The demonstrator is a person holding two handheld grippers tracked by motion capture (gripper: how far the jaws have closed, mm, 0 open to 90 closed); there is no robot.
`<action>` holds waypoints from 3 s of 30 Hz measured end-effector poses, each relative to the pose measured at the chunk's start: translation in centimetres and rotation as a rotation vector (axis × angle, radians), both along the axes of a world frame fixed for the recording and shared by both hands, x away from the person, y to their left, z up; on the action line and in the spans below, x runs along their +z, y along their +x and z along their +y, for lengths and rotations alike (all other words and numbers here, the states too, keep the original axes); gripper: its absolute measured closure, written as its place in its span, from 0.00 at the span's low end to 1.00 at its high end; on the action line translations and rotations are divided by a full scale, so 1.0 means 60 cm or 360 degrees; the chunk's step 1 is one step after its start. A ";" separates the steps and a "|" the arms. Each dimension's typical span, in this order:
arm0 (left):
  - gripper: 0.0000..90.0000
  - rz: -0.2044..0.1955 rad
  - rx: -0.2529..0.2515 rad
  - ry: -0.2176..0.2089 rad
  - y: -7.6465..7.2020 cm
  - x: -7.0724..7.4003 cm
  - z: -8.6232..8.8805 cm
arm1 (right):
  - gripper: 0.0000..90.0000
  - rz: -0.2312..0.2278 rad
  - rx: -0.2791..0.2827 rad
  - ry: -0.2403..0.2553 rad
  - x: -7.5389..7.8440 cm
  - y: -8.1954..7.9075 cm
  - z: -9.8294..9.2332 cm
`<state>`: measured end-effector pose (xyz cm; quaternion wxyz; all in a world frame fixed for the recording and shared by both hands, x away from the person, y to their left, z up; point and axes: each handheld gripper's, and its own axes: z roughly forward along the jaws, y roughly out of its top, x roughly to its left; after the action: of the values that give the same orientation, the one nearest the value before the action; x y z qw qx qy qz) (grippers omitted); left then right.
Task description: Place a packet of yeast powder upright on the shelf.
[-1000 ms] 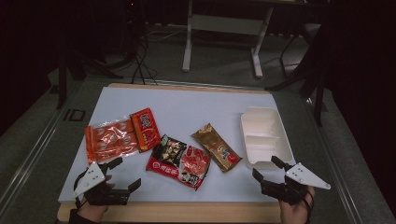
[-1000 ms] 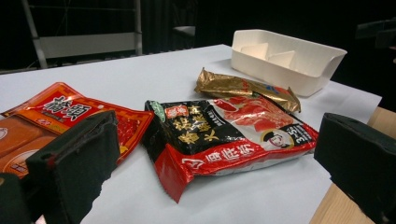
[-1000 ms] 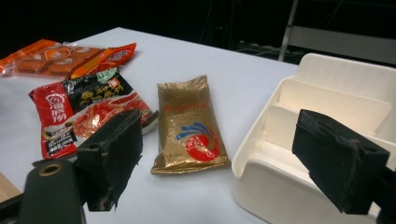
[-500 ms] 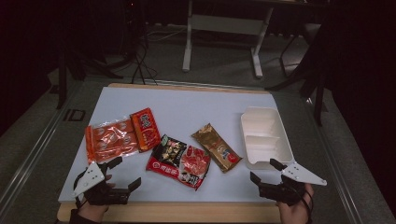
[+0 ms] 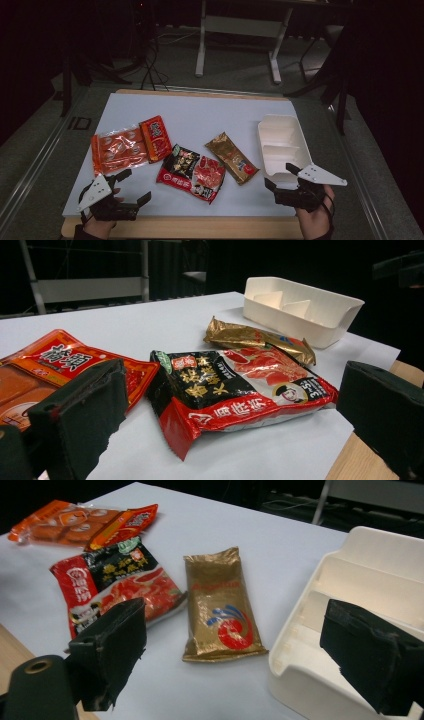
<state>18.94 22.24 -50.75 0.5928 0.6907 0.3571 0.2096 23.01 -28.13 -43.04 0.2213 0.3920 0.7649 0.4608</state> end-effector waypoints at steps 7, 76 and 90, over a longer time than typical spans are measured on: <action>0.01 0.0012 -0.0011 -0.0009 0.001 -0.002 -0.002 | 0.13 -0.0068 0.0054 -0.0026 0.038 0.025 0.013; 0.01 0.0064 -0.0065 -0.0015 0.003 -0.004 -0.003 | 0.27 0.0168 0.0194 -0.0177 0.027 0.284 0.177; 0.01 0.0071 -0.0069 -0.0006 0.002 -0.005 -0.003 | 0.32 0.0400 0.0153 -0.0205 -0.031 0.333 0.203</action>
<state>19.06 22.05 -51.02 0.5905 0.7017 0.3555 0.1807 43.00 -15.97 -44.91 0.1261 0.3946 0.8323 0.3682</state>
